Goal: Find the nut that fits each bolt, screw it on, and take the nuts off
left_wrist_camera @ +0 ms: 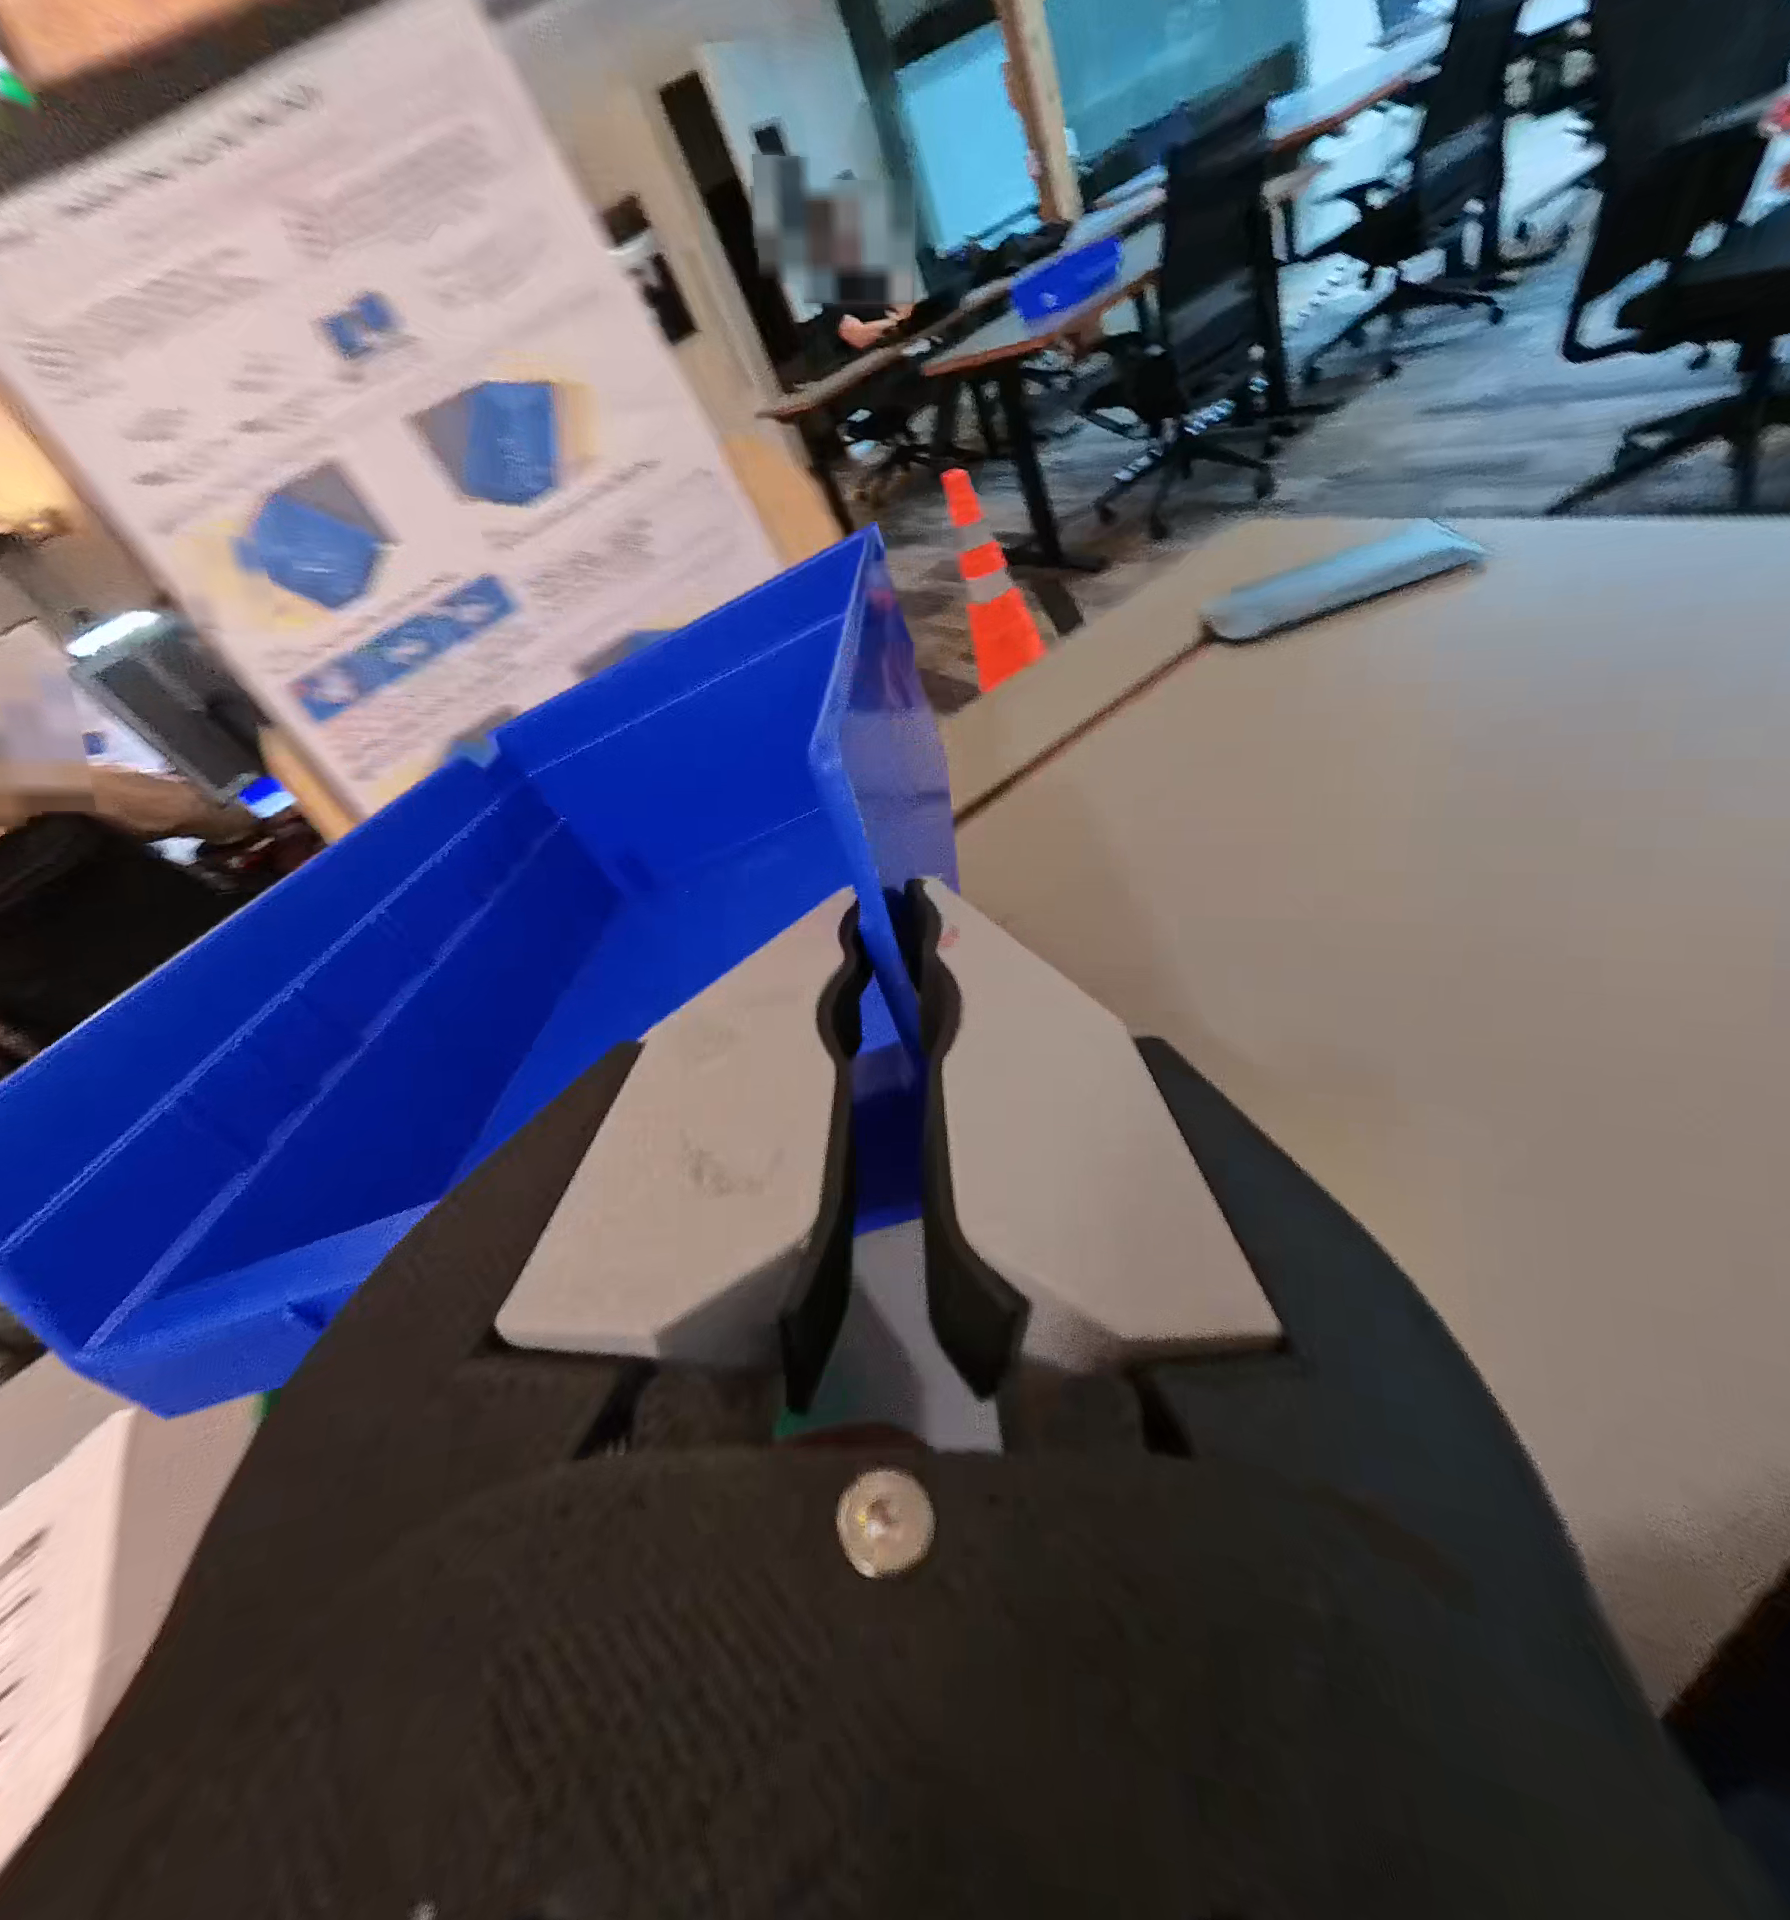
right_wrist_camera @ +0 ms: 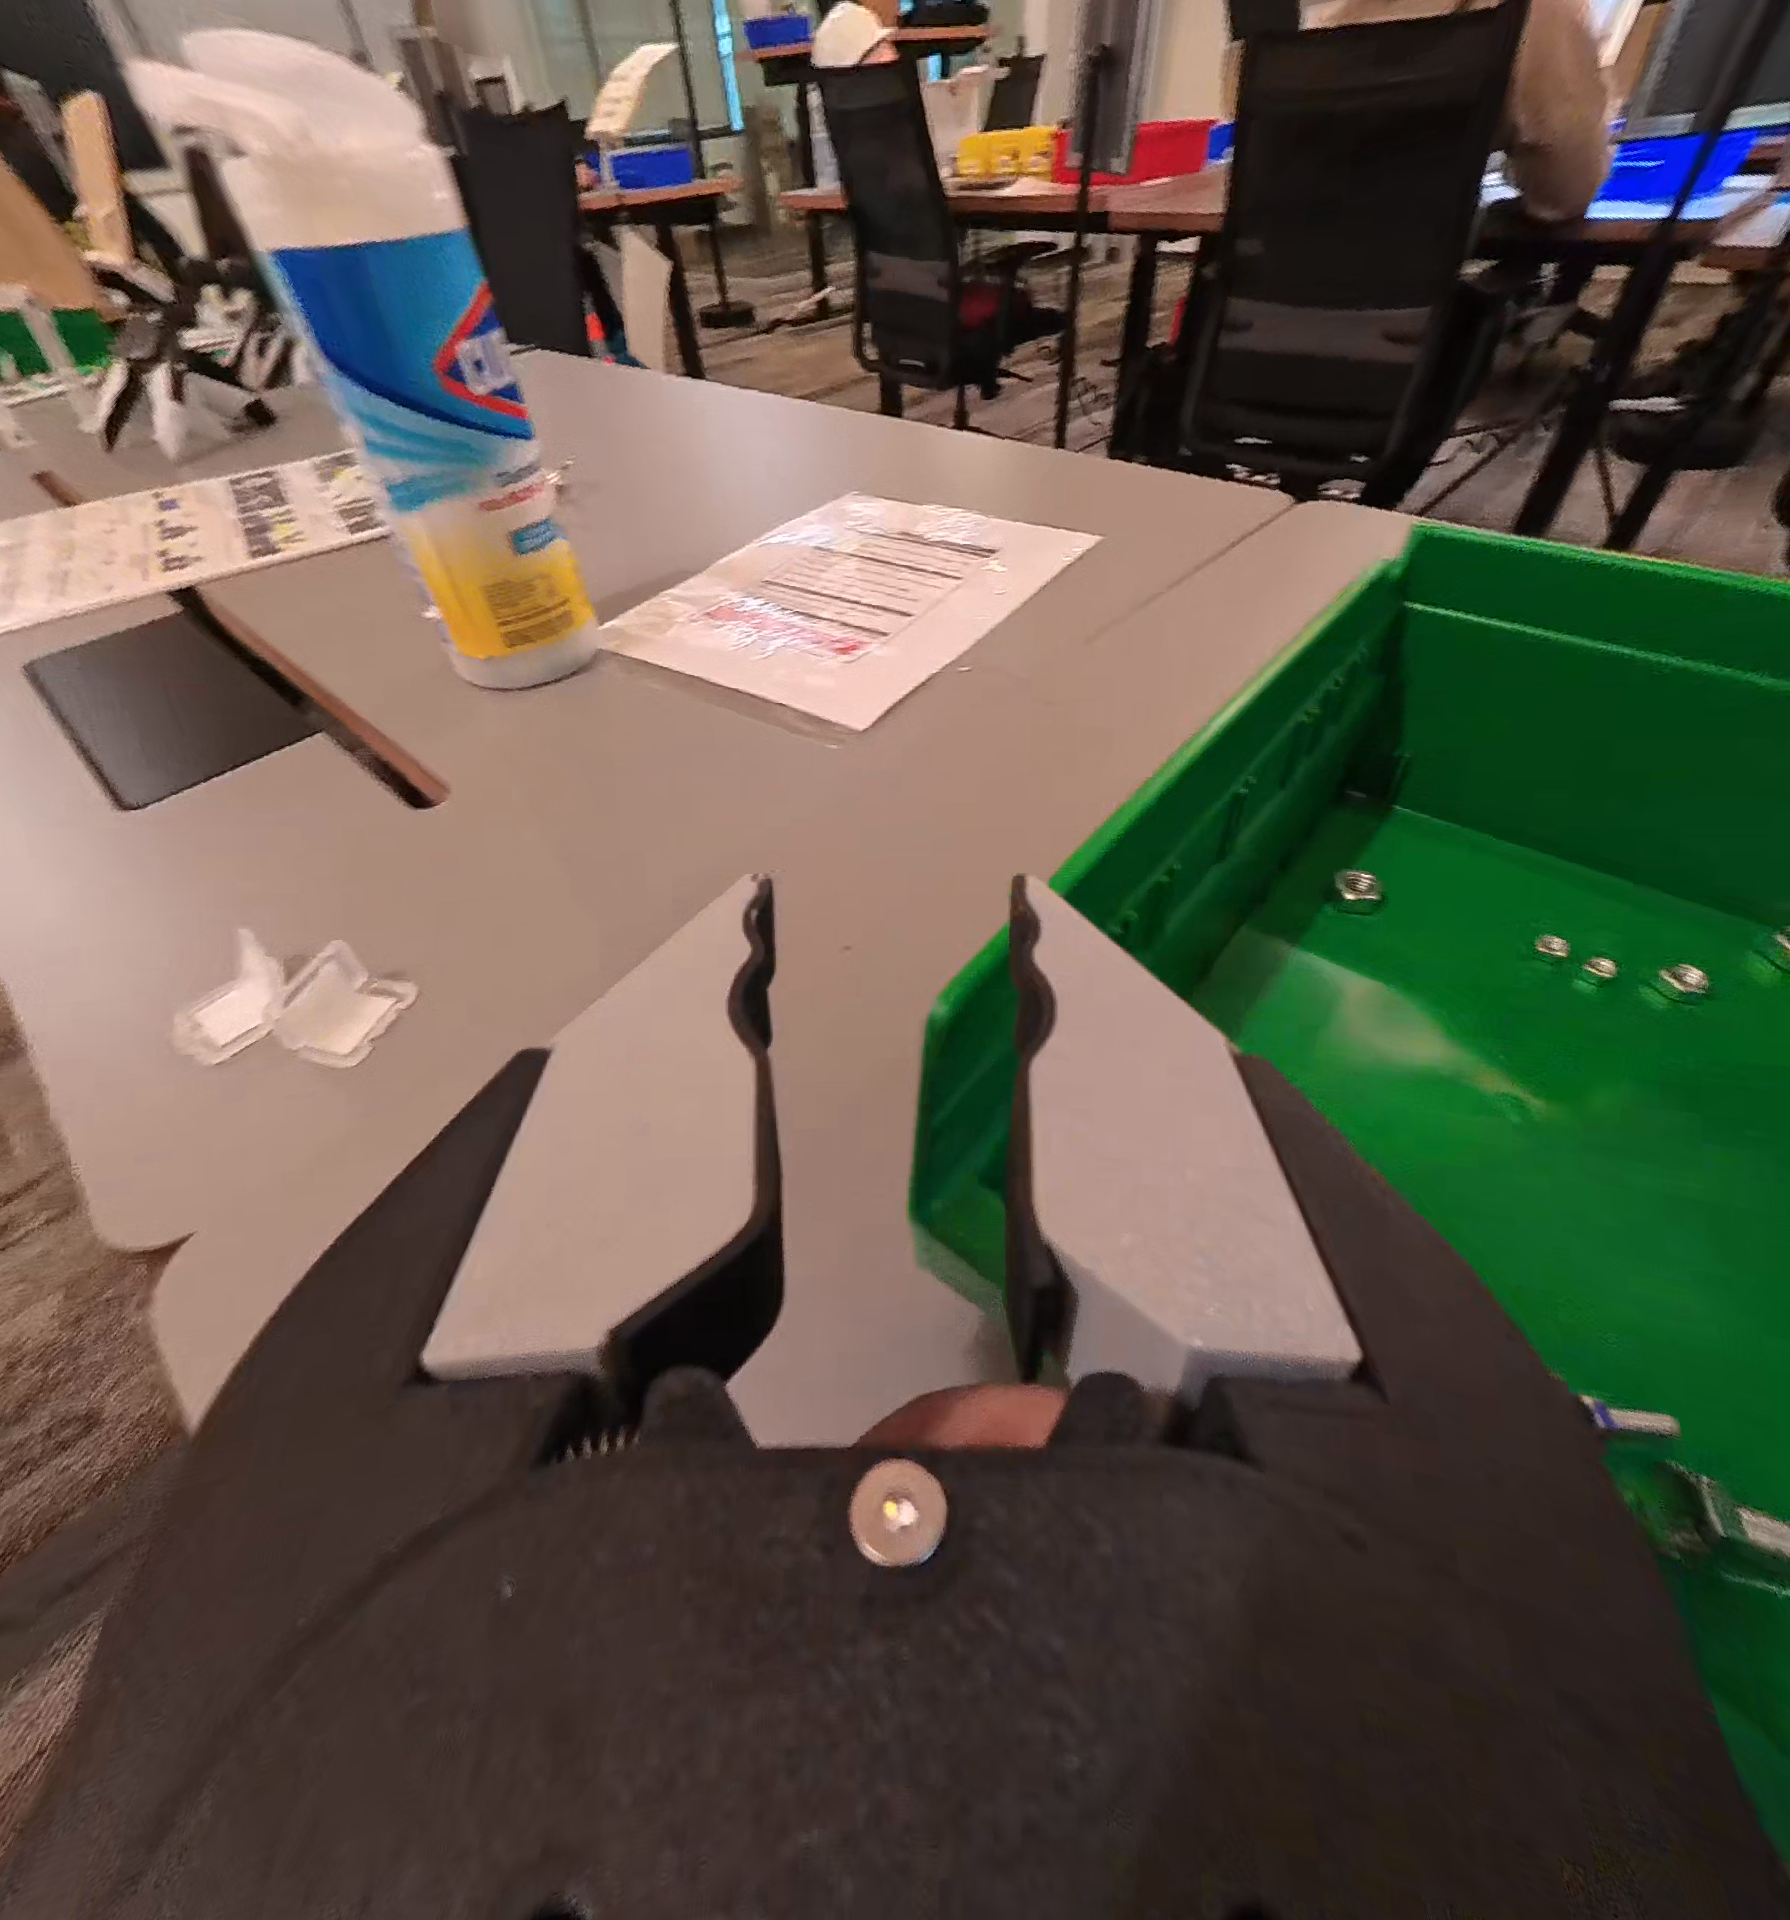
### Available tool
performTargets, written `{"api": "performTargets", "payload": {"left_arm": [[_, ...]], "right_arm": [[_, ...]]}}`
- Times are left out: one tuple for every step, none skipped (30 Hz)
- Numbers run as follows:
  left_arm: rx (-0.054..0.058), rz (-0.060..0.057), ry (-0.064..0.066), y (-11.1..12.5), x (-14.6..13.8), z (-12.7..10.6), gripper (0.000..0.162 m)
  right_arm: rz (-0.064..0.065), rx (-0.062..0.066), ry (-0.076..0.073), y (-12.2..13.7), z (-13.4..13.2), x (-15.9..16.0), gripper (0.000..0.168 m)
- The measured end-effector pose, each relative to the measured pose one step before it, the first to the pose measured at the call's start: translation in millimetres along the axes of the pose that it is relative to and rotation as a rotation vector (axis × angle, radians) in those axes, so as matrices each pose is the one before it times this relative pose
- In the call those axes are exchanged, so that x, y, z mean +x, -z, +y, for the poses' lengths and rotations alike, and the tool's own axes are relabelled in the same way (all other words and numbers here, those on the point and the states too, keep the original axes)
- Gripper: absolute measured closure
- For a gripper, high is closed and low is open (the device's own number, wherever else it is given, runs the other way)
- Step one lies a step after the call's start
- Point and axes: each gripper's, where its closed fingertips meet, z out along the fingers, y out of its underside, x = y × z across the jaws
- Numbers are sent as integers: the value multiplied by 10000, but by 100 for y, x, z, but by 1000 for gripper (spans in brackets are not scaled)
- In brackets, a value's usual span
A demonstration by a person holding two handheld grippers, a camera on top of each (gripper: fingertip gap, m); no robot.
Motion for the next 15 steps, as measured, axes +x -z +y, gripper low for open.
{"api": "performTargets", "payload": {"left_arm": [[-116, 311, -82, -875, 2212, 704, 159], [-115, 254, -10, -887, 2038, 736, 159], [-161, 329, 99, -961, 1994, 845, 159], [-232, 396, 119, -1074, 1900, 1034, 159], [-275, 425, 82, -1131, 1780, 1113, 159], [-369, 498, 114, -1001, 1663, 1048, 159], [-418, 572, 166, -870, 1600, 982, 158], [-94, 446, 11, -901, 1563, 568, 159], [-88, -122, -435, -1026, 874, 560, 159], [-389, -98, -559, -1136, 812, 805, 158], [-537, 21, -432, -1216, 854, 904, 157], [-496, 234, -105, -1178, 1064, 772, 154], [-333, 405, 180, -929, 1148, 412, 141], [-209, 483, 247, -554, 1093, 108, 128], [19, 363, 78, -249, 828, -294, 116]], "right_arm": [[-202, -39, 74, 147, -89, -453, 125], [-103, 65, 72, 210, -216, -240, 125], [-101, 138, 62, 281, -275, -175, 125], [-144, 117, 38, 338, -182, -209, 125], [-159, 68, 46, 373, -16, -222, 125], [-157, 153, 200, 482, 71, -163, 125], [51, 272, 319, 517, 235, 151, 126], [159, 98, 302, 420, 558, 282, 128], [-13, -117, 230, 347, 740, -35, 128], [-113, -48, 124, 342, 515, -183, 127], [-29, 67, 72, 383, 279, -23, 127], [-7, -2, 15, 384, 220, 62, 127], [-90, -45, -65, 400, 167, 21, 126], [-96, 1, -125, 447, 25, 122, 125], [-58, 33, -156, 491, -60, 257, 126]]}}
